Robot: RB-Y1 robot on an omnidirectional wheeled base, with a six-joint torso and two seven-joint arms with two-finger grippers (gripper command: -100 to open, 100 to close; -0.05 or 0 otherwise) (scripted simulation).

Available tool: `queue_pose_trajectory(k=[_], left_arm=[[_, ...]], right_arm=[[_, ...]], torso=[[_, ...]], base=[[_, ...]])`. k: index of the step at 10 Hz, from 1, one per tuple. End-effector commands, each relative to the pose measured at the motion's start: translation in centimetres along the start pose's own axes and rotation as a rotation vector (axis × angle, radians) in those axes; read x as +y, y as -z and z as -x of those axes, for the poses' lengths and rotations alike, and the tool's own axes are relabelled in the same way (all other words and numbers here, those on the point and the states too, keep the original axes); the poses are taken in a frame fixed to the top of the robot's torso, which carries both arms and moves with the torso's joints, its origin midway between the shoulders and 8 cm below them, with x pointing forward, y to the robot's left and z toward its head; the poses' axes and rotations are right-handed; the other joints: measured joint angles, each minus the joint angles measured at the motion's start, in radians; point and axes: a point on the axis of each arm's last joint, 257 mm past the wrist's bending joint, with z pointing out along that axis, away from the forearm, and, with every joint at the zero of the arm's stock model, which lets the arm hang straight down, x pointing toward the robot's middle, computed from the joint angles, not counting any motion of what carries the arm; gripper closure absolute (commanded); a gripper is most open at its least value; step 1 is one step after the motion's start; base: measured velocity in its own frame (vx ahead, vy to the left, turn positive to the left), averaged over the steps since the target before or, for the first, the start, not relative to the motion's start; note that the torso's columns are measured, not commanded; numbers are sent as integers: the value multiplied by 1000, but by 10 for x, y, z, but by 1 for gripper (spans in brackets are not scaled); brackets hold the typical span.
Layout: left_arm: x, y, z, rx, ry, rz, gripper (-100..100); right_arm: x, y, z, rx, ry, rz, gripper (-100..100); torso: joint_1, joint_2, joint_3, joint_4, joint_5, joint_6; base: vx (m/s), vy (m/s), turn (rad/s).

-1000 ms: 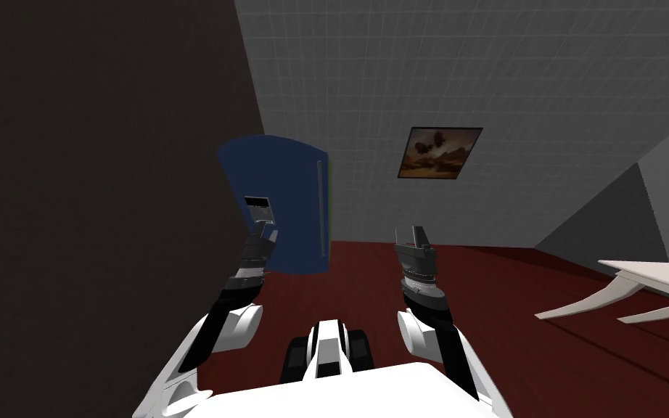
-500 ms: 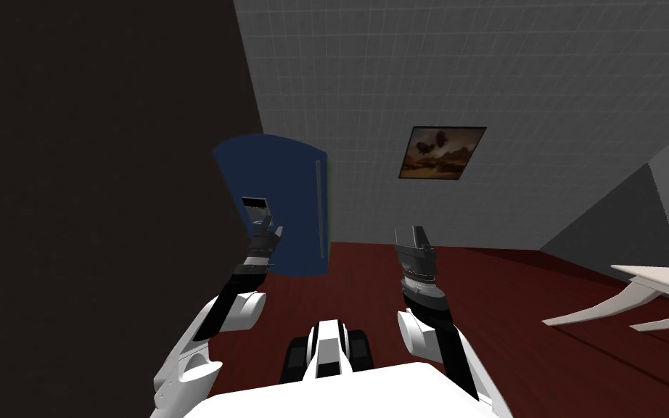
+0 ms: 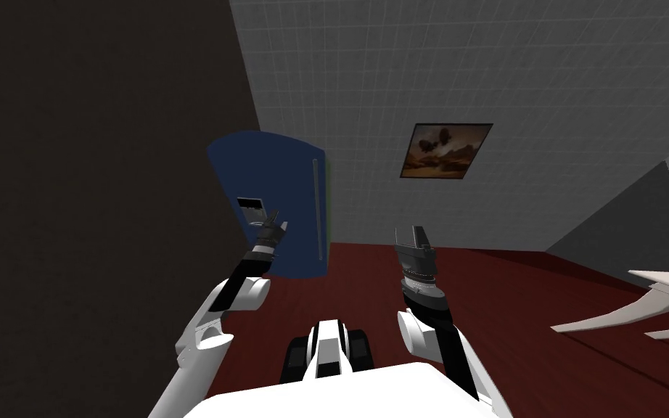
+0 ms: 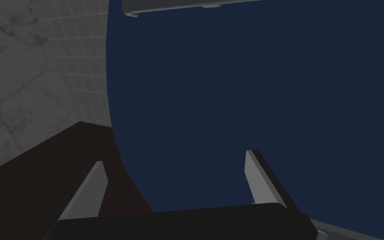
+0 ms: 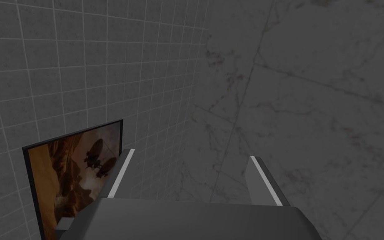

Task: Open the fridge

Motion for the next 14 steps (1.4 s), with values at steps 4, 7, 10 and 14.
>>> queue_pose_trajectory(k=[4, 7, 10, 14], left_arm=[[3, -36, -6, 19, 36, 56, -100], [1, -54, -8, 25, 52, 81, -100], [-2, -71, -10, 28, 67, 105, -100], [-10, -98, -9, 27, 94, 138, -100]], right_arm=[[0, 0, 0, 0, 0, 0, 0], [0, 0, 0, 0, 0, 0, 0], [0, 0, 0, 0, 0, 0, 0], [0, 0, 0, 0, 0, 0, 0]], torso=[[-2, -4, -2, -1, -1, 0], [-2, -2, -1, 0, -1, 0], [-2, -3, -2, -1, -1, 0], [-1, -1, -1, 0, 0, 0]], base=[[57, -36, 11], [41, -35, 12], [47, -33, 12], [51, -39, 15]])
